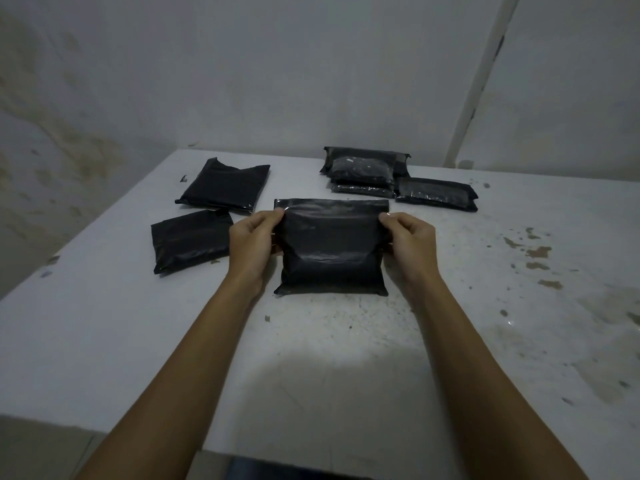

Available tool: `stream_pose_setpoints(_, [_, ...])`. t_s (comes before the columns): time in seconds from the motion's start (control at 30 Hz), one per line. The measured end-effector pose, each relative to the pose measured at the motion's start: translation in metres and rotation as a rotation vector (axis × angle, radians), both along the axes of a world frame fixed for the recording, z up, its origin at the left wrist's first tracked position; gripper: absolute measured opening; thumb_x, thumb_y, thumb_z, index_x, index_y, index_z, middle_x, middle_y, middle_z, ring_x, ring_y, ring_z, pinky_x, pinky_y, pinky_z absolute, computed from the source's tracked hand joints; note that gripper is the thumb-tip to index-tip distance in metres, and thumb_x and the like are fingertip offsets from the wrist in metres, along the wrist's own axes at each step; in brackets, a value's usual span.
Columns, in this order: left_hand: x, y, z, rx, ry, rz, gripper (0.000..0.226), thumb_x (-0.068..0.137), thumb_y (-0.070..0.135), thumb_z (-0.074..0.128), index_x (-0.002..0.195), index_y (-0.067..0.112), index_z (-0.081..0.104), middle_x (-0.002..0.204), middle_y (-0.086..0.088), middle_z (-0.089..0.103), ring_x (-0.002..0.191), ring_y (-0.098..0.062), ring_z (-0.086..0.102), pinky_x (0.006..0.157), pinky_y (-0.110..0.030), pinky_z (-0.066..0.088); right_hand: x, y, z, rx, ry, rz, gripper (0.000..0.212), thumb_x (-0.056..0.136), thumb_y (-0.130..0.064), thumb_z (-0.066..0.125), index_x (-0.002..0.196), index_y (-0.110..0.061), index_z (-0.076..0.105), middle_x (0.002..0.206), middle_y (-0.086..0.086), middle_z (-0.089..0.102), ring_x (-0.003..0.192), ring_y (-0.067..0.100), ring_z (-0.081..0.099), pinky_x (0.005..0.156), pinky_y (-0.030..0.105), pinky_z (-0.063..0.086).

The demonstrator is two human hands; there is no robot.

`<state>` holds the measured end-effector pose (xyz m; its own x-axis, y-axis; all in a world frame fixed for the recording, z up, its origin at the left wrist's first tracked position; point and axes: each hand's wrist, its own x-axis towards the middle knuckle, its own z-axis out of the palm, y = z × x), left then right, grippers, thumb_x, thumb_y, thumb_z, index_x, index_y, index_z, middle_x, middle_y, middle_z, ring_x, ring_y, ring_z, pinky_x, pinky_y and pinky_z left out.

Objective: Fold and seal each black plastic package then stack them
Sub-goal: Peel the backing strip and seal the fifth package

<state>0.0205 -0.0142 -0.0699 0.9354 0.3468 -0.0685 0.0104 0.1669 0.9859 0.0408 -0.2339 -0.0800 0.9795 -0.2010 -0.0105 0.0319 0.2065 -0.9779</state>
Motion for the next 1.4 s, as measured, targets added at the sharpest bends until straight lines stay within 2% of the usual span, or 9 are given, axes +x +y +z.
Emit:
stream_pose_setpoints(0.17, [-0.005,0.017,0.004,0.076,0.010,-0.210,0.011,0.095,0.008,0.069,0.104,0.011,0.075,0.097,-0.001,0.078,0.085,-0.009,0.074,0.068,-0.018,0.057,-0.005,-0.014,0.002,0.037,0.021,0.163,0.016,0.093,-0.003,0.069,0.105,0.008,0.070,0.108,0.026,0.073,0.106,0.042,0.070,0.094,0.049,0.060])
stream_pose_setpoints(0.37, [-0.005,0.031,0.003,0.005,0.042,-0.283,0.018,0.096,0.000,0.065,0.111,0.007,0.073,0.098,-0.007,0.078,0.088,-0.016,0.075,0.068,-0.024,0.060,-0.007,-0.025,0.003,0.008,0.001,0.195,0.011,0.094,0.004,0.064,0.102,0.002,0.072,0.102,0.017,0.076,0.099,0.030,0.074,0.085,0.034,0.062])
stream_pose_setpoints(0.5, [-0.001,0.036,-0.002,-0.007,0.044,-0.303,0.020,0.096,-0.003,0.063,0.112,0.003,0.072,0.102,-0.010,0.076,0.091,-0.020,0.074,0.069,-0.028,0.061,-0.007,-0.032,0.002,-0.032,-0.005,0.224,0.015,0.095,0.002,0.064,0.108,0.002,0.071,0.111,0.021,0.074,0.102,0.027,0.072,0.096,0.040,0.059])
stream_pose_setpoints(0.7, [-0.004,0.035,0.000,-0.012,0.034,-0.305,0.023,0.096,-0.012,0.056,0.096,0.004,0.071,0.078,0.000,0.076,0.070,-0.012,0.073,0.061,-0.024,0.060,-0.005,-0.035,-0.001,-0.012,-0.025,0.270,0.018,0.095,0.007,0.060,0.103,-0.003,0.073,0.104,0.015,0.075,0.099,0.028,0.070,0.099,0.046,0.055])
stream_pose_setpoints(0.9, [-0.006,0.031,0.002,-0.057,0.007,-0.317,0.023,0.096,-0.018,0.048,0.094,-0.002,0.064,0.065,0.002,0.066,0.048,-0.008,0.059,0.046,-0.018,0.049,-0.004,-0.036,-0.003,-0.025,-0.064,0.299,0.026,0.098,0.011,0.053,0.098,-0.007,0.073,0.095,0.007,0.076,0.094,0.021,0.070,0.089,0.037,0.058])
stream_pose_setpoints(1.07, [-0.006,0.033,0.001,-0.013,-0.004,-0.305,0.025,0.097,-0.015,0.049,0.092,0.001,0.069,0.073,0.000,0.072,0.064,-0.010,0.070,0.055,-0.022,0.056,-0.003,-0.036,-0.003,-0.016,-0.071,0.323,0.030,0.097,0.011,0.052,0.090,-0.009,0.074,0.089,0.004,0.075,0.089,0.018,0.070,0.083,0.033,0.057])
stream_pose_setpoints(1.2, [-0.007,0.030,0.000,-0.017,-0.009,-0.312,0.029,0.098,-0.017,0.042,0.088,-0.003,0.065,0.065,0.000,0.069,0.050,-0.009,0.061,0.049,-0.017,0.049,-0.001,-0.036,-0.004,-0.016,-0.067,0.319,0.038,0.095,0.014,0.052,0.083,-0.012,0.077,0.090,0.007,0.075,0.090,0.021,0.070,0.082,0.033,0.057])
stream_pose_setpoints(1.33, [-0.006,0.030,-0.003,0.038,-0.022,-0.269,0.031,0.098,-0.012,0.047,0.086,0.000,0.073,0.078,-0.004,0.076,0.071,-0.015,0.071,0.060,-0.022,0.057,-0.001,-0.034,-0.004,-0.048,-0.059,0.256,0.035,0.094,0.014,0.045,0.085,-0.004,0.074,0.091,0.010,0.073,0.088,0.021,0.068,0.082,0.033,0.056])
stream_pose_setpoints(1.4, [-0.005,0.030,-0.004,0.031,-0.017,-0.242,0.029,0.097,-0.007,0.049,0.085,0.001,0.074,0.081,-0.006,0.077,0.075,-0.014,0.073,0.065,-0.025,0.059,-0.001,-0.033,-0.004,-0.039,-0.040,0.221,0.033,0.094,0.006,0.045,0.083,-0.004,0.075,0.091,0.010,0.074,0.090,0.022,0.068,0.086,0.034,0.056])
